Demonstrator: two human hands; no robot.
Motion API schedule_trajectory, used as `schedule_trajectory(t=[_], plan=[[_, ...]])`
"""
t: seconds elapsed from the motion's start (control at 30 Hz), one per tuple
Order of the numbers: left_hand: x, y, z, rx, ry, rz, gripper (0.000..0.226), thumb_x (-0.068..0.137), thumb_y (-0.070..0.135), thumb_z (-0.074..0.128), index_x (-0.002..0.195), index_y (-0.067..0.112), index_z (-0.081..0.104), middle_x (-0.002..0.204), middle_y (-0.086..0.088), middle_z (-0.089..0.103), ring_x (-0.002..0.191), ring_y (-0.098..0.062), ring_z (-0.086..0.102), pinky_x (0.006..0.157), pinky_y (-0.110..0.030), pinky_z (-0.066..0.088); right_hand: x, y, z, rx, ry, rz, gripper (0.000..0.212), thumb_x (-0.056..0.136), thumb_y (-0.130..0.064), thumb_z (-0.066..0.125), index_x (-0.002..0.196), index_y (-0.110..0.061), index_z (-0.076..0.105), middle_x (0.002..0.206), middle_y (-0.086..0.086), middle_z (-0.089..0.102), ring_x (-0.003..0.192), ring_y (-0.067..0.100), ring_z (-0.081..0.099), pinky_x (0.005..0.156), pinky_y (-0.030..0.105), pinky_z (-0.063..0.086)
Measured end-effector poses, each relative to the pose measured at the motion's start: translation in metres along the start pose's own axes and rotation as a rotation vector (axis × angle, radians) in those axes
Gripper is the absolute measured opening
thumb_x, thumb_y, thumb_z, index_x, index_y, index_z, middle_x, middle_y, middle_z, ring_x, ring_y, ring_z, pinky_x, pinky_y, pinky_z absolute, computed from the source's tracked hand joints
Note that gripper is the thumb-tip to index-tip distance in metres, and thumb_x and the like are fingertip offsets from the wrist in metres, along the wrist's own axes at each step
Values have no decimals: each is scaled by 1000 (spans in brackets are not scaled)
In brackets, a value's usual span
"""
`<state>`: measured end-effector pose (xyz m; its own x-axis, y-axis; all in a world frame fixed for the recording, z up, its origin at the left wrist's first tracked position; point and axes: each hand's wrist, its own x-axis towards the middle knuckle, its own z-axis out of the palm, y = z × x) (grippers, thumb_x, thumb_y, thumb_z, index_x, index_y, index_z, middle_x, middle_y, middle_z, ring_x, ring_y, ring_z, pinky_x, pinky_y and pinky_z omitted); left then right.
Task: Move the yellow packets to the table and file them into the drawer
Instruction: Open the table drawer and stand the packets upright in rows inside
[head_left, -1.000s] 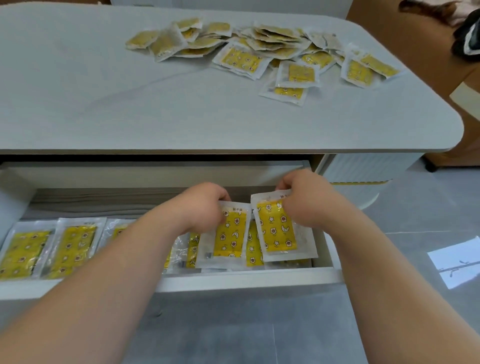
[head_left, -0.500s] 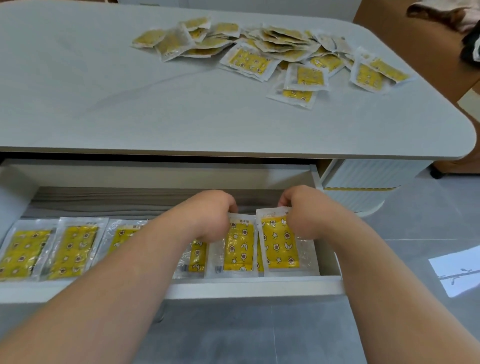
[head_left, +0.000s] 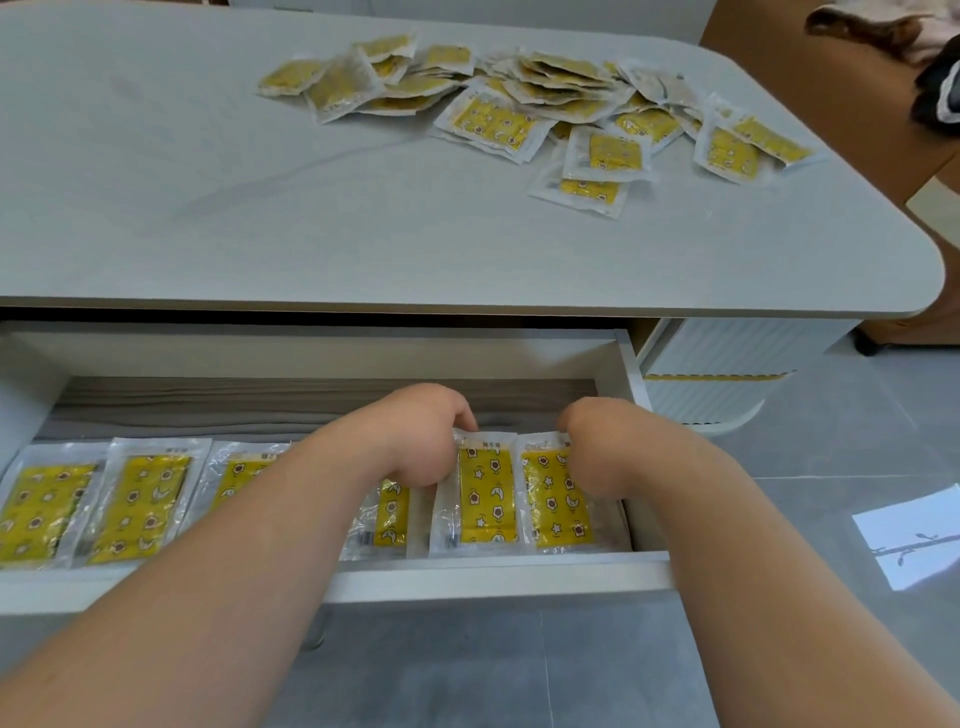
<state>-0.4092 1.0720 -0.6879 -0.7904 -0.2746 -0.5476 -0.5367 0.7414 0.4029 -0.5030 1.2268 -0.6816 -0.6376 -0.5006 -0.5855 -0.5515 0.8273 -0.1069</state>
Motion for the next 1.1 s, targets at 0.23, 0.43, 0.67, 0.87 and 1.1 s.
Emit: schedule_trajectory(t=[0.23,0.43,0.67,0.87,1.1], plan=[[3,-3,3,-147,-27,20,54,90,-2,66,137,25,59,123,3,64,98,-17,68,83,-35,62,-3,1,-5,-16,82,4,35,94,2,53,125,-9,66,111,9,65,95,23,59,77,27,45],[2,-1,3,-93,-22,35,62,87,2,71,142,27,55,135,3,59,117,-21,60,96,-39,56,-4,3,-6,9,118,-9,42,95,1,53,134,-12,62,126,10,64,110,25,62,86,29,49],[-1,1,1,-518,-155,25,41,89,-8,68,125,13,65,115,-6,72,93,-21,75,89,-39,60,-5,5,-3,11,78,-31,38,94,1,52,128,-10,66,121,10,67,109,25,65,85,30,52],[-1,6,6,-295,-36,2,26,92,25,73,116,22,64,112,0,66,86,-19,73,90,-39,59,-4,7,0,1,39,-41,39,93,1,51,127,-10,67,120,10,68,107,26,66,86,32,54],[-2,0,-3,-159,-28,-41,34,89,-9,61,84,24,55,98,-3,59,75,-20,65,55,-26,55,-5,8,-3,35,97,-35,39,93,1,52,128,-10,66,120,10,68,108,25,65,89,32,55]])
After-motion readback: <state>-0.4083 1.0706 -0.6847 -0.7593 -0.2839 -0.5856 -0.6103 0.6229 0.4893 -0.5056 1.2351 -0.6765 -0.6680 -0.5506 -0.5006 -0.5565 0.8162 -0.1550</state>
